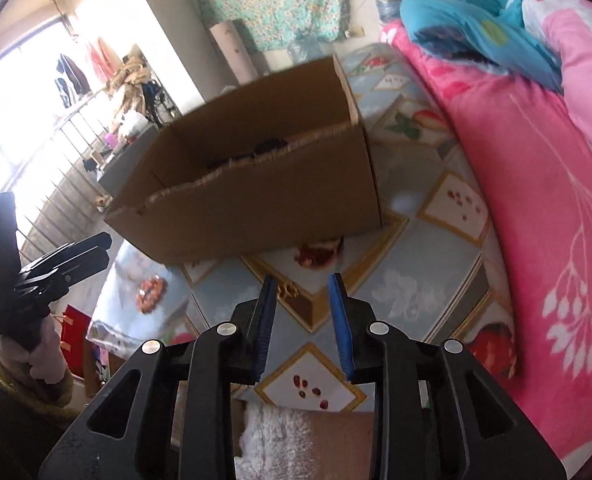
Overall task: Organize jewelry
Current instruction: 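Withdraw both grippers from the box toward the pink bead bracelet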
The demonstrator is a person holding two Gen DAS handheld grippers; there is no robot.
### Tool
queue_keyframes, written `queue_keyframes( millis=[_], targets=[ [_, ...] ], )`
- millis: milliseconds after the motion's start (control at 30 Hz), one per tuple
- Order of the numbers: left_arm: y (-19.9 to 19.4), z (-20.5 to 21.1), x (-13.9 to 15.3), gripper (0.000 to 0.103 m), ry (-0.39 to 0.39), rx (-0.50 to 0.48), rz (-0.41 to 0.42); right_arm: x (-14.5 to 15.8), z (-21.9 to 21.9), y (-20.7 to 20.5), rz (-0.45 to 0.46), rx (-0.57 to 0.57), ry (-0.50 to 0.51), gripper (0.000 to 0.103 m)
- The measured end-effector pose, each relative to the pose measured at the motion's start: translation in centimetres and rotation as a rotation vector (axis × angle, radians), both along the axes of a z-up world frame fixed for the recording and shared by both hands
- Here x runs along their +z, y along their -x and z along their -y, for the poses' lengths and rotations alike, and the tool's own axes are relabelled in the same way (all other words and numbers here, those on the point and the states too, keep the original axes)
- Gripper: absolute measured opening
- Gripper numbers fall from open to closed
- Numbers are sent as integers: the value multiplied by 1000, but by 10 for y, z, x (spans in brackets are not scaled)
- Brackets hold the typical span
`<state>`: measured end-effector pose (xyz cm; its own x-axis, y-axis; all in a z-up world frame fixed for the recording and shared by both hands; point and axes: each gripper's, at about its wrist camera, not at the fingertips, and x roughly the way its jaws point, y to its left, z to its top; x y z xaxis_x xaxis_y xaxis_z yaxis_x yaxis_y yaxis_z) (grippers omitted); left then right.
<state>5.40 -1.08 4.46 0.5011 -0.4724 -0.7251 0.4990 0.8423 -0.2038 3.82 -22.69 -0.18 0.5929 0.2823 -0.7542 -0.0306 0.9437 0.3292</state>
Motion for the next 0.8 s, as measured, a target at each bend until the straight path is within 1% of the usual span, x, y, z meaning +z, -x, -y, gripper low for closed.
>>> queue_keyframes(
  millis=[67, 133, 167, 200, 267, 300, 333, 400, 500, 600, 667, 733, 800],
  targets=[
    [-2, 12, -20, 60, -56, 9, -31, -13, -10, 2, -31, -2, 47, 28],
    [1, 20, -35, 60, -111, 6, -40, -22, -19, 1, -49, -2, 96, 31],
    [1, 25, -41, 60, -140, 1, -37, -24, -23, 1, -52, -2, 117, 33],
    [1, 29, -46, 60, -165, -4, -35, -27, -27, 0, -55, -5, 144, 38],
    [2, 40, -56, 60, -245, -9, -8, -30, -33, -1, -49, -5, 196, 44],
    [2, 45, -60, 60, -281, -13, 4, -30, -35, -1, -44, -7, 217, 49],
    [2, 49, -64, 60, -311, -16, 12, -31, -36, 0, -38, -12, 238, 51],
    [2, 55, -70, 60, -350, -19, 19, -32, -38, 0, -25, -23, 292, 51],
    [1, 61, -77, 61, -377, -26, 19, -34, -38, 0, -9, -32, 356, 54],
    [0, 65, -82, 61, -394, -31, 17, -33, -32, 0, 6, -61, 376, 54],
    [-2, 66, -85, 61, -395, -30, 13, -29, -27, 0, 27, -81, 367, 54],
    [-4, 65, -85, 61, -392, -28, 12, -22, -21, -1, 57, -106, 353, 62],
    [-5, 64, -86, 63, -391, -24, 12, -14, -19, 1, 104, -123, 344, 67]
  ],
)
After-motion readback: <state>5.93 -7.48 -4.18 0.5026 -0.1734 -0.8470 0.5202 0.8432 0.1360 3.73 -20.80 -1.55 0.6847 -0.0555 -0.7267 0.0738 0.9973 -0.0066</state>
